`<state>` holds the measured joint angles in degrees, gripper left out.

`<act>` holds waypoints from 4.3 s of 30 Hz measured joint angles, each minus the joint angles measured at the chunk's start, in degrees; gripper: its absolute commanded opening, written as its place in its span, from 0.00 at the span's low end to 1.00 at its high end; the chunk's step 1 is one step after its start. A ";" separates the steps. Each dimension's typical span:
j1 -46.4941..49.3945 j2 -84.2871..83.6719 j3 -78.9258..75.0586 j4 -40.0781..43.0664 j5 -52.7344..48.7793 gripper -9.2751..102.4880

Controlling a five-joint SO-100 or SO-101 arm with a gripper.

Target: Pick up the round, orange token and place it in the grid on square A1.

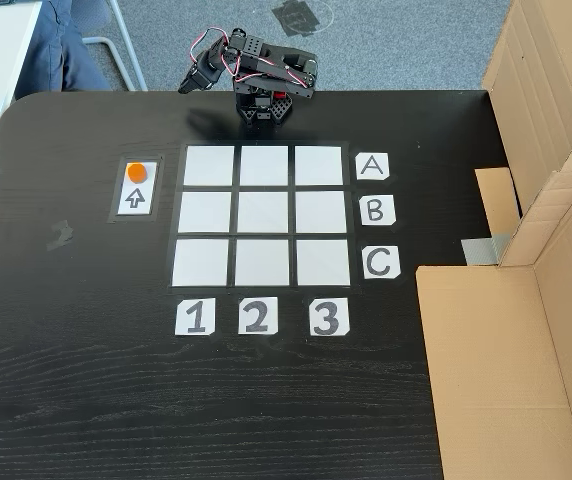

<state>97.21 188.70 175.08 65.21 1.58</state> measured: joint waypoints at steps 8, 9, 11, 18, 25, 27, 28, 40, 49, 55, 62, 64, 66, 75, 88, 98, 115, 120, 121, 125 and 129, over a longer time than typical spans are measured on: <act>0.70 -5.71 -0.09 -3.25 -1.05 0.20; 0.70 -6.33 -0.09 -3.25 -1.05 0.20; 0.70 -5.98 -0.09 -3.25 -1.05 0.20; 0.70 -11.34 -2.46 -3.34 -2.11 0.20; 0.79 -21.18 -9.76 -3.34 -2.64 0.20; 0.79 -23.55 -12.13 -3.34 -2.64 0.20; 0.79 -24.70 -13.27 -3.34 -2.64 0.20; 0.79 -41.66 -34.72 2.55 -2.64 0.20; -0.26 -56.43 -59.24 15.56 -2.64 0.20; -0.53 -65.04 -72.86 20.04 -2.64 0.21; -3.43 -77.26 -84.02 22.59 -3.16 0.24; -4.48 -80.16 -86.22 22.59 -3.16 0.24; -5.89 -82.79 -88.15 22.85 -3.16 0.25; -16.44 -92.81 -92.64 22.85 -1.93 0.27; -31.29 -110.57 -102.74 22.85 4.39 0.33; -37.00 -121.11 -106.61 22.85 5.27 0.37; -39.46 -132.54 -114.96 22.76 5.80 0.41; -39.81 -135.35 -117.07 22.76 5.80 0.41; -39.81 -136.05 -117.51 22.76 5.80 0.41; -39.81 -138.60 -119.62 22.41 5.80 0.41; -39.99 -140.62 -120.67 22.68 5.98 0.41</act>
<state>57.22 48.08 54.40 87.89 7.56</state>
